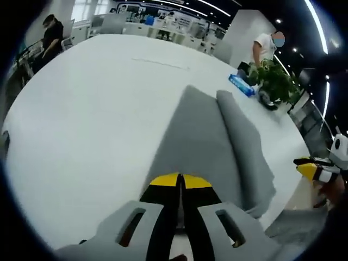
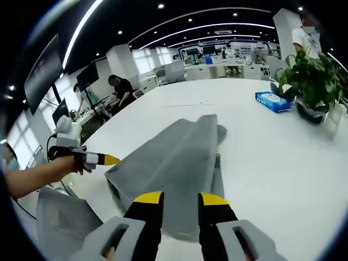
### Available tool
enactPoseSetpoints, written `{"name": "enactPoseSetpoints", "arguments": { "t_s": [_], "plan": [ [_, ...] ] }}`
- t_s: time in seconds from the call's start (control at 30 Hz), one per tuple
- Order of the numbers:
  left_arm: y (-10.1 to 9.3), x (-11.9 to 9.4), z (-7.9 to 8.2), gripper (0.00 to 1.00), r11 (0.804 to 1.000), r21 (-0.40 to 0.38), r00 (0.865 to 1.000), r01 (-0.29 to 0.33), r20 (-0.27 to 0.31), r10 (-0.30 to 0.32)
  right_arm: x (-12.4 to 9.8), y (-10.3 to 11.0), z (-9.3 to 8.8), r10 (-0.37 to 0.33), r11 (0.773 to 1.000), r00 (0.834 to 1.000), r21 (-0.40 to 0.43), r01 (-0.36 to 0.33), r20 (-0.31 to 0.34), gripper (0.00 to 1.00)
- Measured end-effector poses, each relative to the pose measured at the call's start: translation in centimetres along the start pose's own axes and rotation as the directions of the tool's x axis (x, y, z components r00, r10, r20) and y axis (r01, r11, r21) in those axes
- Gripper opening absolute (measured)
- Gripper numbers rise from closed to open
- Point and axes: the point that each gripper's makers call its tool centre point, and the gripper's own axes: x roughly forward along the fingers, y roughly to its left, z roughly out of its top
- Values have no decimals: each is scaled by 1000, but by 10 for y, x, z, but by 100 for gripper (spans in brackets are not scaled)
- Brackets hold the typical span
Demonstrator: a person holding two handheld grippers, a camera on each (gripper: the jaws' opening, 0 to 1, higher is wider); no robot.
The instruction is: Open the folded towel by lifting each exposed corner and separating the folded layers until the towel lies flat within the target outline without major curled edges
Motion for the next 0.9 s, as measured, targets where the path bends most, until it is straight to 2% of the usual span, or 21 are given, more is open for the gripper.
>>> {"name": "enactPoseSetpoints", "arguments": {
  "t_s": [0.3, 0.57, 0.9],
  "plan": [
    [-9, 20, 11, 0, 996, 40, 997, 76, -3, -76, 24, -25, 15, 17, 1000, 1000, -24, -18, -23, 31],
    [-10, 36, 6, 0, 992, 63, 993, 113, -33, -111, 60, -47, 25, 35, 998, 997, -46, -38, -66, 32],
    [-8, 49, -4, 0, 988, 94, 991, 124, -71, -117, 101, -57, 26, 65, 996, 990, -56, -73, -128, 31]
  ]
}}
